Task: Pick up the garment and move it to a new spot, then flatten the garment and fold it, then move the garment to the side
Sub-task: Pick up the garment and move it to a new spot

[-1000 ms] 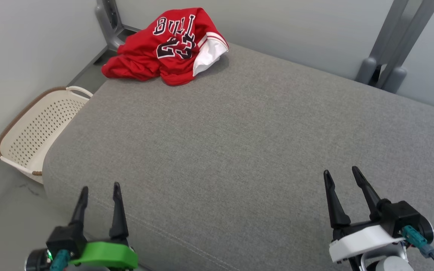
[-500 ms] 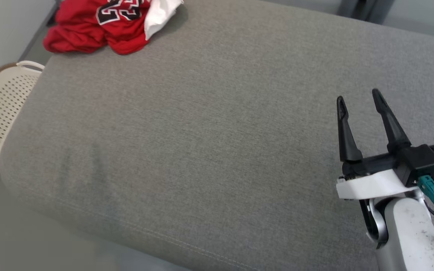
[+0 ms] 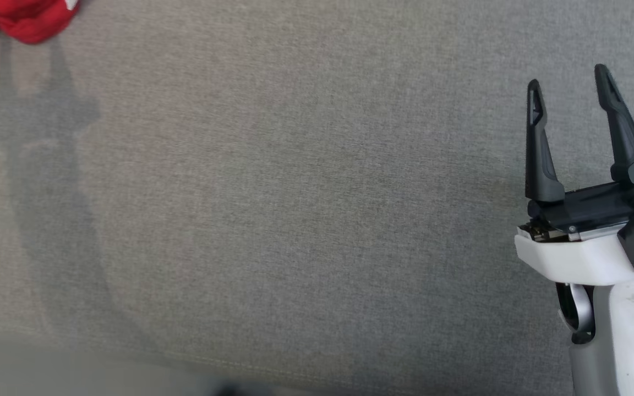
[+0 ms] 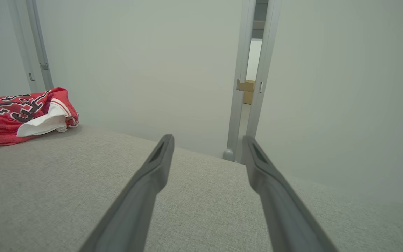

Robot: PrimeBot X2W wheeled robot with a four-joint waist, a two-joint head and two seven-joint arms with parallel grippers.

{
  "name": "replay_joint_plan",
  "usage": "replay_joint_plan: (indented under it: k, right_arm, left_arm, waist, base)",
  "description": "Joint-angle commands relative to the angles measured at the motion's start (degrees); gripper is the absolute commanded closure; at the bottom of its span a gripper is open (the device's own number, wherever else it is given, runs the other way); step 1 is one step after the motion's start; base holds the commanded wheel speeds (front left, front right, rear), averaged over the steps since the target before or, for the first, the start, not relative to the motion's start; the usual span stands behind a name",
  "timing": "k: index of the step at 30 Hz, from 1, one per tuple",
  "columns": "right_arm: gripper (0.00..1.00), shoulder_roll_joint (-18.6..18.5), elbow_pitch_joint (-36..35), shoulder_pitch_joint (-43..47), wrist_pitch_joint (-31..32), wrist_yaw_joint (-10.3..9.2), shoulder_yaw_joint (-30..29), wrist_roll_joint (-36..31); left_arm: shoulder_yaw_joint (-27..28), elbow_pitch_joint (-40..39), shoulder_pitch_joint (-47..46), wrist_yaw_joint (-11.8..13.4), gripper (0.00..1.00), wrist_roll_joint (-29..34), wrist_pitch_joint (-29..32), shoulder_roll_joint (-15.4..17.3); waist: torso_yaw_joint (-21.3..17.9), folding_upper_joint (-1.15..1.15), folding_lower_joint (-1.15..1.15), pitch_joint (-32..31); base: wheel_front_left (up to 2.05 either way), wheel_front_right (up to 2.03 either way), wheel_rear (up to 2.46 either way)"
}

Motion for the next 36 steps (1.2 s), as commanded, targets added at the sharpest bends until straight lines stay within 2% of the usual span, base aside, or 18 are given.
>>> replay_joint_plan:
  k: [1, 8, 14, 19, 20, 21, 29, 36]
  right_arm:
    - [0.00, -0.15, -1.08, 0.11, 0.22, -0.02, -0.09, -0.33]
    - [0.00, -0.16, -4.83, 0.34, 1.12, -0.02, 0.30, 0.12]
    - [0.00, -0.15, -6.31, -0.02, 0.92, -0.02, -0.31, -0.09]
    - [0.00, -0.14, -6.09, -0.19, 0.71, -0.02, 0.03, 0.26]
    - [0.00, -0.15, -5.97, -0.30, 0.64, -0.02, 0.03, 0.37]
    - [0.00, -0.14, -5.88, -0.42, 0.65, -0.02, 0.00, 0.46]
    - [0.00, -0.15, -3.47, -1.23, -0.11, -0.02, 0.38, 1.32]
    - [0.00, -0.15, 0.54, -1.52, -0.86, -0.02, 0.78, 2.97]
  left_arm:
    - [-1.72, 1.02, -1.42, -0.16, 0.00, -1.11, 1.18, 0.18]
    - [-7.74, 6.58, -3.89, -0.15, 0.00, -5.99, 8.02, 2.45]
    - [-7.39, 10.63, -5.63, 0.14, 0.00, -5.70, 6.09, 4.85]
    - [-7.86, 13.45, -6.52, 0.14, 0.00, -5.26, 4.21, 5.49]
    - [-7.65, 13.85, -6.81, 0.30, 0.71, -5.46, 3.17, 5.40]
    - [-7.34, 14.28, -6.99, 0.56, 1.00, -5.72, 2.48, 5.23]
    - [-6.50, 17.42, -10.05, 2.35, 1.00, -5.87, -3.28, 5.06]
    - [-9.46, 18.38, -13.02, 0.59, 1.00, -5.03, -2.87, 6.13]
  waist:
    - [-6.12, 0.00, -0.01, 8.15]
    - [-8.42, 0.00, -0.01, 13.31]
    - [-9.31, 0.00, -0.01, 16.24]
    - [-9.66, 0.00, -0.01, 17.00]
    - [-9.70, 0.00, -0.01, 17.02]
    - [-9.71, 0.00, -0.01, 17.01]
    - [-9.56, 0.00, -0.01, 14.33]
    - [-9.46, 0.00, -0.01, 8.17]
  base:
    - [0.00, 0.00, 0.00]
    - [0.00, 0.00, 0.00]
    - [0.00, 0.00, 0.00]
    - [0.00, 0.00, 0.00]
    - [0.00, 0.00, 0.00]
    - [0.00, 0.00, 0.00]
    - [0.00, 0.00, 0.00]
    - [0.00, 0.00, 0.00]
